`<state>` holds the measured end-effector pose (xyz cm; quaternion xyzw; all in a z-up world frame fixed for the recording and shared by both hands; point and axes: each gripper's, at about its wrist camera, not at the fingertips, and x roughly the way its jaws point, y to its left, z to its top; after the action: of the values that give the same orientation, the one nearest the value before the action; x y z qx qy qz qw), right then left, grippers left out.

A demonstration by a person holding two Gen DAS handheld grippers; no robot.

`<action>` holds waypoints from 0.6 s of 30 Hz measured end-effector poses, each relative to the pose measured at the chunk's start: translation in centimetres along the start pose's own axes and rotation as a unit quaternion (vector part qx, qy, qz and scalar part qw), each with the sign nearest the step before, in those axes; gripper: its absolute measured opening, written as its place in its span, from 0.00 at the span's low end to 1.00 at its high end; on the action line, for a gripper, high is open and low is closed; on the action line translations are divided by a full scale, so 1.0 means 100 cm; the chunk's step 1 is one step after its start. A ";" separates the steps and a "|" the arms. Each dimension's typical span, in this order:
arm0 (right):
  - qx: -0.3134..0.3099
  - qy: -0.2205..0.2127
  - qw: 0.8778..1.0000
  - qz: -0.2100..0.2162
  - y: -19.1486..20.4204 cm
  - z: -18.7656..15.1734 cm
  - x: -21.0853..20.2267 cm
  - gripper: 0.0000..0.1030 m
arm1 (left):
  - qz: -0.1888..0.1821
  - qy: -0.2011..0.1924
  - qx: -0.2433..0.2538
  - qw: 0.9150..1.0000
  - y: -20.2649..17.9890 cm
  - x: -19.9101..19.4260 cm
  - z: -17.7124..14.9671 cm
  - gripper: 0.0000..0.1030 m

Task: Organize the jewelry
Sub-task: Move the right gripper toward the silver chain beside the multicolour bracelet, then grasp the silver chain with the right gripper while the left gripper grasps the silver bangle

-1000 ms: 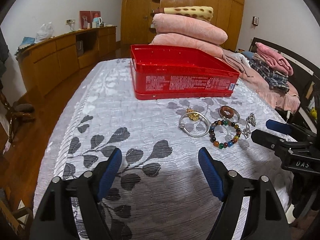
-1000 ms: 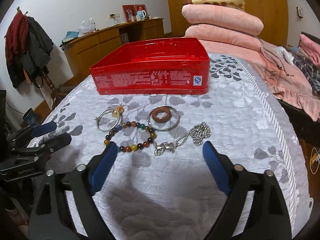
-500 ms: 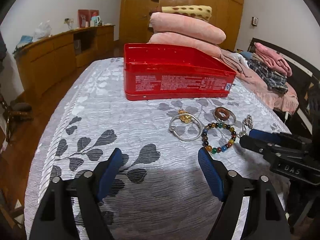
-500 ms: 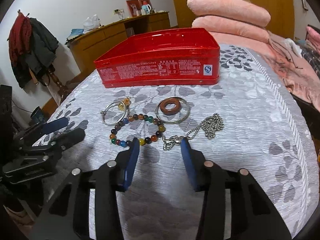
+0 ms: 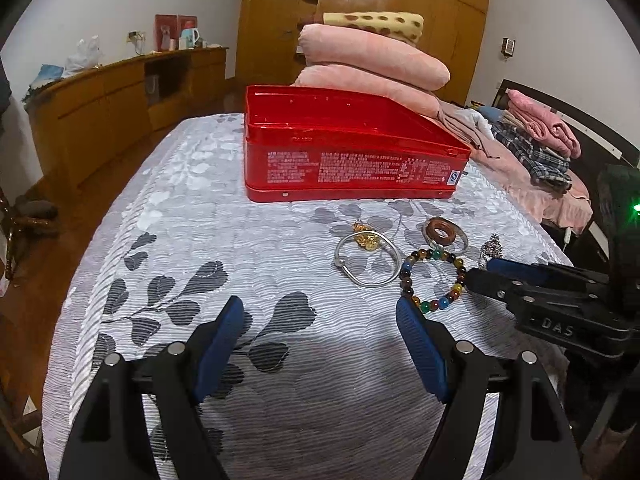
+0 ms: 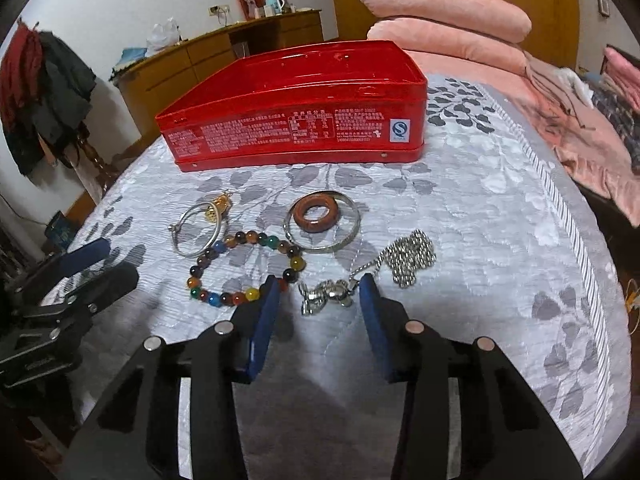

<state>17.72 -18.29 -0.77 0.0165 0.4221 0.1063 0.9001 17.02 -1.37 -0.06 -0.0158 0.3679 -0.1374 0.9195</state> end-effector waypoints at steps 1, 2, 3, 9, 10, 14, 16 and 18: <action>-0.005 0.001 1.000 -0.006 0.001 0.001 0.001 0.37 | -0.001 0.000 0.000 1.000 0.000 0.000 0.000 0.75; -0.008 0.001 1.000 -0.013 0.002 0.001 0.002 0.29 | -0.003 0.000 0.000 1.000 0.000 0.000 0.000 0.75; -0.011 0.001 1.000 -0.021 0.001 0.001 0.002 0.25 | -0.004 0.001 -0.001 1.000 0.001 0.000 0.000 0.75; -0.005 0.001 1.000 -0.018 -0.014 -0.006 -0.010 0.25 | -0.010 0.002 -0.008 1.000 0.003 0.000 0.000 0.75; -0.003 0.002 1.000 -0.017 -0.018 -0.008 -0.013 0.25 | -0.009 0.002 -0.007 1.000 0.003 0.000 -0.001 0.75; 0.010 0.004 1.000 -0.020 -0.029 -0.012 -0.021 0.27 | -0.009 0.003 -0.004 1.000 0.002 0.001 0.001 0.75; 0.015 0.001 1.000 -0.023 -0.031 -0.011 -0.021 0.34 | -0.009 0.003 -0.003 1.000 0.000 0.001 0.002 0.75; 0.020 -0.006 1.000 -0.022 -0.032 -0.008 -0.021 0.40 | -0.009 0.003 -0.002 1.000 -0.001 0.002 0.002 0.75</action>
<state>16.42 -21.86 -0.06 0.0253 0.4188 0.0777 0.9044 17.28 -1.56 -0.04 -0.0201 0.3710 -0.1452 0.9170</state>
